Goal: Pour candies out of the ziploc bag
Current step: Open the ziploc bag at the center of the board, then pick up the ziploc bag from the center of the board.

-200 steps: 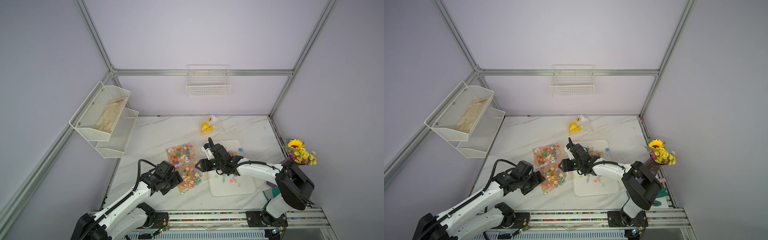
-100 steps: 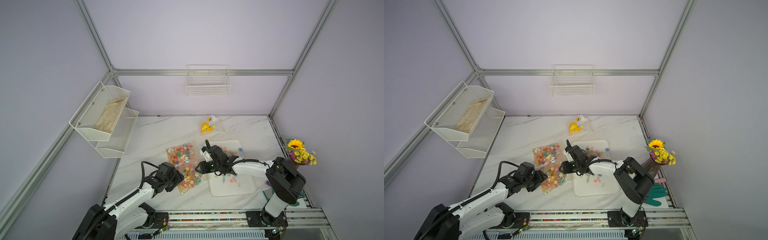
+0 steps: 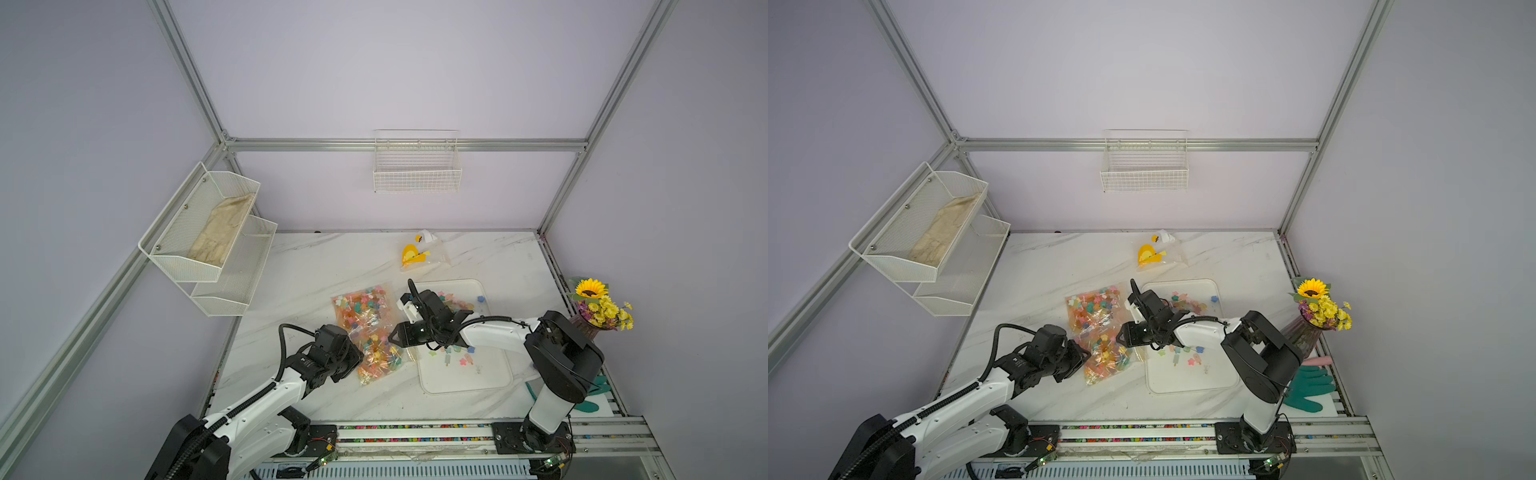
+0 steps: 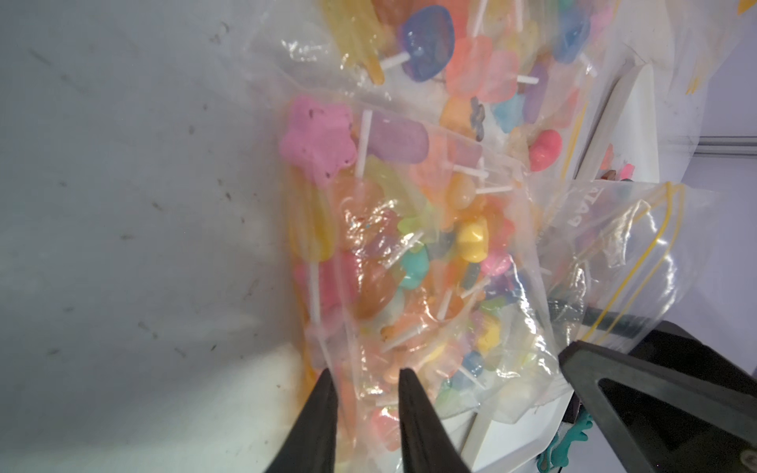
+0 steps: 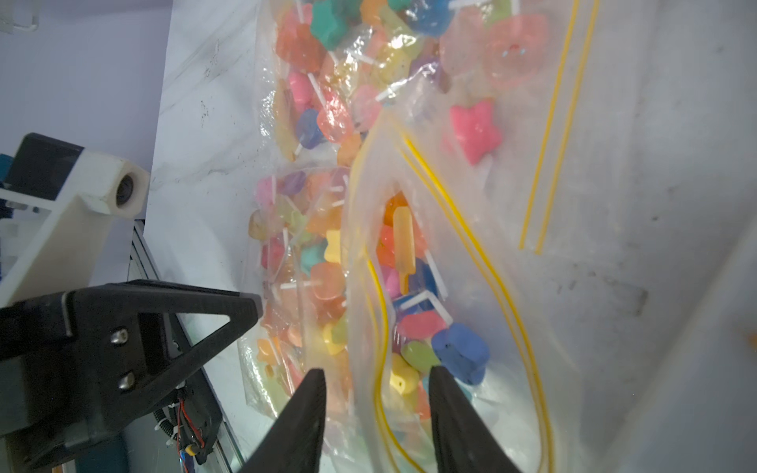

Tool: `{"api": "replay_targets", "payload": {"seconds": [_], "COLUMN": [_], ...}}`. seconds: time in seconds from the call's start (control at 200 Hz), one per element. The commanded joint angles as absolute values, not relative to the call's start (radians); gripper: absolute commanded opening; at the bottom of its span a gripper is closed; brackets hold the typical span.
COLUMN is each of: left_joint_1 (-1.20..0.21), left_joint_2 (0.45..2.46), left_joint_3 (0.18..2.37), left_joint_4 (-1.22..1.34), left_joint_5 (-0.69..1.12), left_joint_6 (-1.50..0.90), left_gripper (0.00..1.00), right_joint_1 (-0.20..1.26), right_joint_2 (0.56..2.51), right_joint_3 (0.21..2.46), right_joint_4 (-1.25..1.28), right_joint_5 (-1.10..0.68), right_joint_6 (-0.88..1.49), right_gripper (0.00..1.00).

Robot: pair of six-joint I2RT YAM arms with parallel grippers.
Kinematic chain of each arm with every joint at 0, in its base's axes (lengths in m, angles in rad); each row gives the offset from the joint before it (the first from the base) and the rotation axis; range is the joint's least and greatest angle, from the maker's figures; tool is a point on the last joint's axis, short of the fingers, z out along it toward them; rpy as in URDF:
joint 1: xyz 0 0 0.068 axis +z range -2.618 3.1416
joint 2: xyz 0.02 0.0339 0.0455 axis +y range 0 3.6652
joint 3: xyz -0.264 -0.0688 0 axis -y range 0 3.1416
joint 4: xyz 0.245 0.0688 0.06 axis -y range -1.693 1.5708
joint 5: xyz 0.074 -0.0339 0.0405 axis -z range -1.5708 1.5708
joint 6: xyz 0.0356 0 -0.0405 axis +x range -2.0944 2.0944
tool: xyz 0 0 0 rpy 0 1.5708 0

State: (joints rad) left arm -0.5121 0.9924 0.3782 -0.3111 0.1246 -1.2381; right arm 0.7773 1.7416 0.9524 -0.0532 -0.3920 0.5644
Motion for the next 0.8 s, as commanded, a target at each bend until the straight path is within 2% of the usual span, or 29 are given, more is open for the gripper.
{"api": "replay_targets", "payload": {"seconds": [0.0,0.095,0.255,0.48,0.62,0.795], "left_joint_1": [-0.507,-0.507,-0.504,-0.496,-0.492,-0.492], "left_joint_2": [1.008,1.016,0.984,0.857,0.837,0.894], "left_joint_3": [0.346,0.347,0.369,0.460,0.534,0.594], "left_joint_4": [-0.263,-0.262,-0.316,-0.494,-0.562,-0.562], "left_joint_5": [0.137,0.146,0.139,0.067,0.041,0.074], "left_joint_6": [-1.242,-1.241,-1.225,-1.136,-1.083,-1.059], "left_gripper": [0.17,0.00,0.00,0.00,0.00,0.00], "right_joint_1": [0.787,0.787,0.795,0.812,0.813,0.812], "right_joint_2": [1.749,1.749,1.751,1.748,1.745,1.744], "right_joint_3": [0.984,0.987,1.000,1.002,0.996,0.994], "right_joint_4": [-0.044,-0.045,-0.053,-0.039,-0.022,-0.018], "right_joint_5": [-0.400,-0.399,-0.419,-0.453,-0.446,-0.439], "right_joint_6": [0.569,0.570,0.559,0.545,0.552,0.557], "right_gripper": [0.44,0.44,0.40,0.22,0.07,0.01]}}
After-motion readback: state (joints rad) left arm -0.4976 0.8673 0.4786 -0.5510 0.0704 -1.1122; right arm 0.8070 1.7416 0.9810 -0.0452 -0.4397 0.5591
